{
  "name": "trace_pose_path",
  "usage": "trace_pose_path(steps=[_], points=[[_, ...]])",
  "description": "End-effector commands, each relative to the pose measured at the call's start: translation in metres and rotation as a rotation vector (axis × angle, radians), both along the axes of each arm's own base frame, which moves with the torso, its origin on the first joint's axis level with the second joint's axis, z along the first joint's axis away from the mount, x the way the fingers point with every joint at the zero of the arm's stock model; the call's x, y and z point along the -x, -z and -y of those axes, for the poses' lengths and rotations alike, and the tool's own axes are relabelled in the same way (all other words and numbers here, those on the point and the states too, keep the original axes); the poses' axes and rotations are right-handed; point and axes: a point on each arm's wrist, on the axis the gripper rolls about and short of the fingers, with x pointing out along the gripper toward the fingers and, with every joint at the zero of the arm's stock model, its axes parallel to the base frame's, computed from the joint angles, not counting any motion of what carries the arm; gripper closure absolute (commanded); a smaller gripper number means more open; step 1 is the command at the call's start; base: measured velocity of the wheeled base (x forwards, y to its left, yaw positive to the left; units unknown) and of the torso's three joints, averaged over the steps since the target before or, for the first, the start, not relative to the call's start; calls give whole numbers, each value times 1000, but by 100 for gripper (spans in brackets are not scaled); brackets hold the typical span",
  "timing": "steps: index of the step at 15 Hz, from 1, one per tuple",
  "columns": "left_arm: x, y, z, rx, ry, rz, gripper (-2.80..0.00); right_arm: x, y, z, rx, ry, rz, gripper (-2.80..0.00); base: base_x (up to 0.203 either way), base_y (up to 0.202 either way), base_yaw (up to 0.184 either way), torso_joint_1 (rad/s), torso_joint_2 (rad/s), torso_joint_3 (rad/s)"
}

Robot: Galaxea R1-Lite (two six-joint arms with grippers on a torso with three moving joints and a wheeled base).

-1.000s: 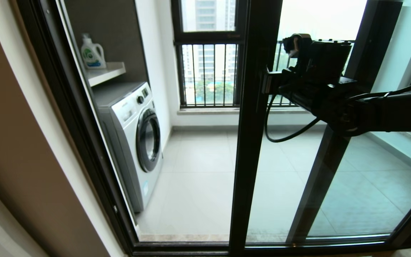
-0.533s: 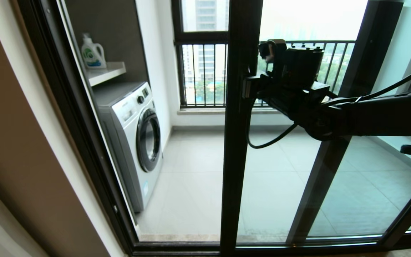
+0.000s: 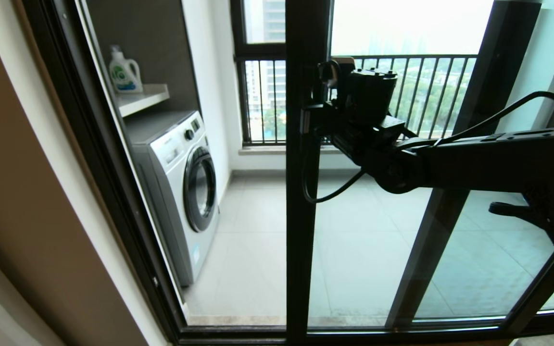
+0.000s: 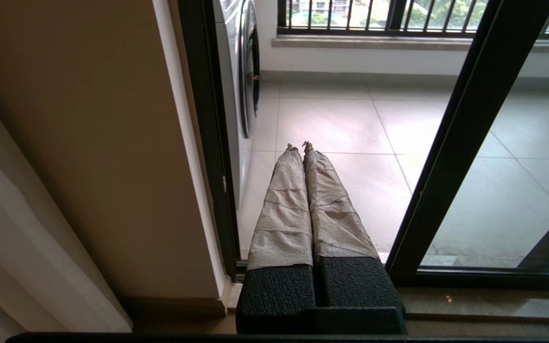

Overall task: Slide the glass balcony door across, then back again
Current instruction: Close the slid door

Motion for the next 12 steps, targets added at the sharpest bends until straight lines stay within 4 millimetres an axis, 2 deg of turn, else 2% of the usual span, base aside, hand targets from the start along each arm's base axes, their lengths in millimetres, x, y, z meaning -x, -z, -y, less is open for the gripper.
trace_pose_path(steps=[1,3,7,12], points=[[0,0,0,1,-1,0,0,-9,11,-15,11,-14,12,0,0,0,0,0,0,0],[0,0,0,0,0,-1,0,-13,13,-25,23,-24,37,0,0,0,0,0,0,0],[0,0,0,0,0,-1,0,-5,24,-45,40,-66,28,0,0,0,0,0,0,0],[0,0,0,0,0,0,0,1,24,-55,35,-85,31,0,0,0,0,0,0,0]])
